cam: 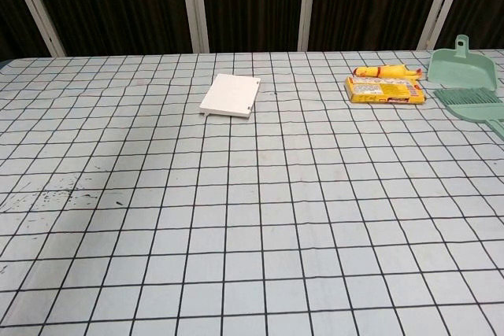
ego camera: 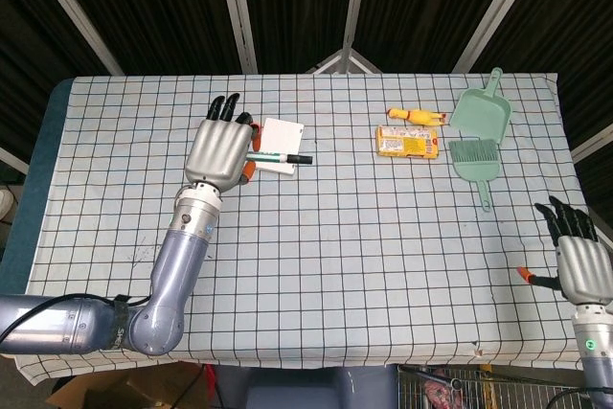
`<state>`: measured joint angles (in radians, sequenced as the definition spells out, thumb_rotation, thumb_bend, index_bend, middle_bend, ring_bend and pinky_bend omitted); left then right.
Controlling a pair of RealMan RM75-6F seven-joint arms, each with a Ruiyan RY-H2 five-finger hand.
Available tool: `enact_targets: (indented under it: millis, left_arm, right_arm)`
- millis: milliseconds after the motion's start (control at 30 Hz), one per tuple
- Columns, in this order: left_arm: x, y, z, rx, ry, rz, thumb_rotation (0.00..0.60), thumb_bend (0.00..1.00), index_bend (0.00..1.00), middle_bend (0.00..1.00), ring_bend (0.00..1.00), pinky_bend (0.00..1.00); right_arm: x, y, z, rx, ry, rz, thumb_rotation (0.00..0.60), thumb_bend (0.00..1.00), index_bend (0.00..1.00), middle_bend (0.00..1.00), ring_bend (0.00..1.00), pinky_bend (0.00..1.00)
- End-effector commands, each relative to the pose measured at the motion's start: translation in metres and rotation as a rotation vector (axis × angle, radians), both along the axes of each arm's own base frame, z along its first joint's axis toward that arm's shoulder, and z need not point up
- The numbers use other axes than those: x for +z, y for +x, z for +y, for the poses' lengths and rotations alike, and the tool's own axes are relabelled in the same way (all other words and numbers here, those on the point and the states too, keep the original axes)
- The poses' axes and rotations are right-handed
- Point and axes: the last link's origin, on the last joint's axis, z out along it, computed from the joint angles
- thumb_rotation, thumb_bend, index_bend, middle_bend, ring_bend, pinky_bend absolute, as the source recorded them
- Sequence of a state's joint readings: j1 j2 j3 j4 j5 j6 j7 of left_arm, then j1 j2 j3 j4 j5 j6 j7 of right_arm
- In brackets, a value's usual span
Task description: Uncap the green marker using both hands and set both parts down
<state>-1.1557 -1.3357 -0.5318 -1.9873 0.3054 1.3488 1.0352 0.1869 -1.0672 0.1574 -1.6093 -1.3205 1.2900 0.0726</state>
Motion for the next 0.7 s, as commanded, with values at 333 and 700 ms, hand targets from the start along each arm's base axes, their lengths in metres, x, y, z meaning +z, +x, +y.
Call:
enact_targets:
  millis: [333,700]
  left_arm:
    - [-0.018,-0.015,0.008,-0.035,-0.033,-0.035,0.6,0.55,0.65,0.31,0.0,0.0]
    - [-0.037,-0.017,0.014,-0.054,-0.024,-0.074,0.6,0.55,0.66,0.32,0.0,0.0]
  right_arm:
    - [0.078,0.091,-0.065,0.224,0.014,-0.02,0.6,0.05,0.15,0.0,0.0,0.0]
    - [0.077,0.154,-0.064,0.26,0.16,-0.012,0.6,0.05,0.23,0.0,0.0,0.0]
